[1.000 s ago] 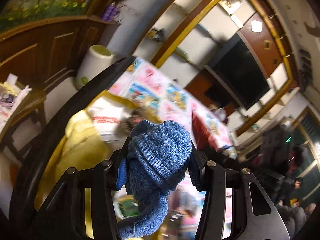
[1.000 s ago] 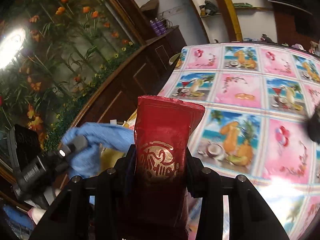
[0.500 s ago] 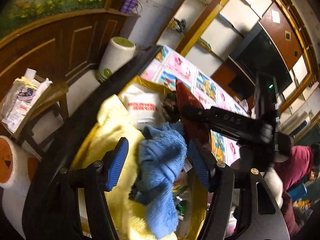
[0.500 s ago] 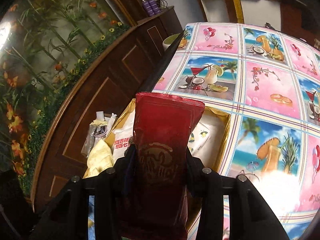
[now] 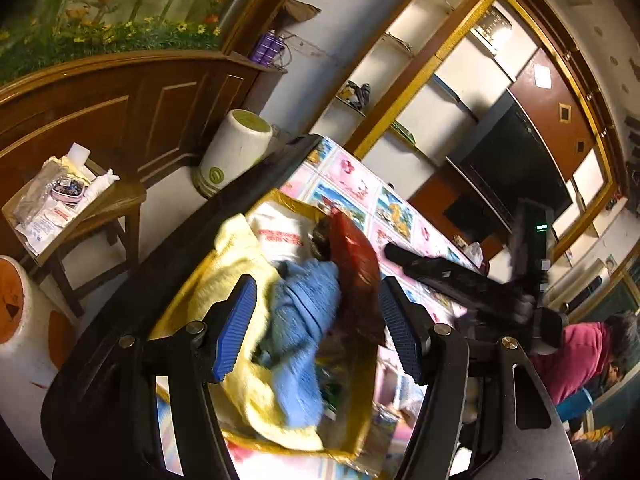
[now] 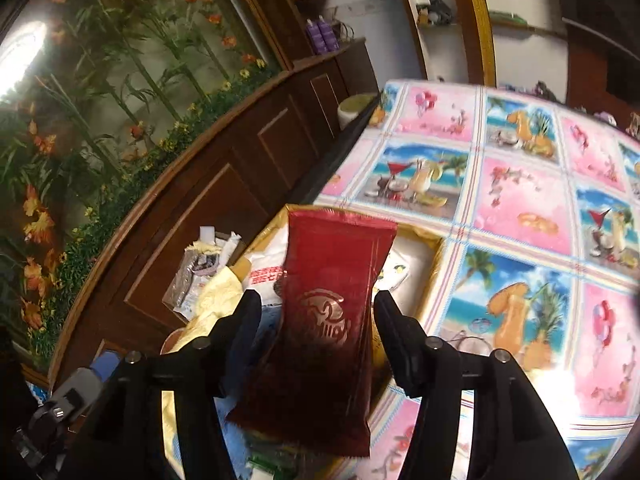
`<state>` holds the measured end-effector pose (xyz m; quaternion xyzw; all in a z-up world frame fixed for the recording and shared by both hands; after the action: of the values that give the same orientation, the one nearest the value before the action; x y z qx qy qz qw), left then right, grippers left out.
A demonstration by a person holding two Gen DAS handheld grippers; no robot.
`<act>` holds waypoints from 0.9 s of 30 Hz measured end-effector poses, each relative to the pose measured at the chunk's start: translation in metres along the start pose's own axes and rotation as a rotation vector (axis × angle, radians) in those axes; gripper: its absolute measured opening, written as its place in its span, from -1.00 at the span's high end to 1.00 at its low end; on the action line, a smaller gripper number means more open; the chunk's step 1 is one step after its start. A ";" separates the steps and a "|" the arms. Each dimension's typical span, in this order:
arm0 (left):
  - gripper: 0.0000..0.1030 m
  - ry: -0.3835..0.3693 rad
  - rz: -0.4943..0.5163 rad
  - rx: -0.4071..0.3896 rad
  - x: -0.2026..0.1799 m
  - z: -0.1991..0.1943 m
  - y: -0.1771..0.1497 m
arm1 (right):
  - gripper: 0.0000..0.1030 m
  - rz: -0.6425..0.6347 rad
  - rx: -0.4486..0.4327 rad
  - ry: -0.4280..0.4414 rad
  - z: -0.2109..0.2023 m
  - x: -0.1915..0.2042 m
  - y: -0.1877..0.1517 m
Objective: Organize soft objects
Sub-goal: 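Open both tools to drop the towel and red bag into the tray, then grasp the green-print packet with the left tool while the right grasps the white desiccant packet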
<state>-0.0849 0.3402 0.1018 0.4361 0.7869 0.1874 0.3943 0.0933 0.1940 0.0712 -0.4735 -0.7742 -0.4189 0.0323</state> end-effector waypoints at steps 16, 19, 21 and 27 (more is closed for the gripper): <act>-0.24 -0.038 0.172 0.083 -0.079 -0.012 -0.071 | -0.23 -0.057 0.055 -0.104 -0.078 -0.052 -0.101; -0.24 -0.014 0.190 0.066 -0.084 -0.018 -0.075 | -0.22 -0.118 0.083 -0.110 -0.064 -0.036 -0.116; -0.24 0.008 0.205 0.048 -0.085 -0.023 -0.076 | -0.22 -0.184 0.095 -0.128 -0.053 -0.022 -0.124; -0.24 0.022 0.220 0.043 -0.083 -0.025 -0.079 | -0.22 -0.389 0.178 -0.325 -0.020 -0.012 -0.155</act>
<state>-0.1217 0.2282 0.1048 0.5261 0.7424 0.2172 0.3533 -0.0249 0.1411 -0.0169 -0.3721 -0.8795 -0.2657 -0.1320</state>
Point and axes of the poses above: each gripper's, at about its wrist camera, not at the fingertips, and z roughly the way its jaws point, x to its left, y to its top, the point moved 4 cm from there along z, roughly the way its jaws point, and after that the axes turned 8 degrees about y, right-handed, at the moved point
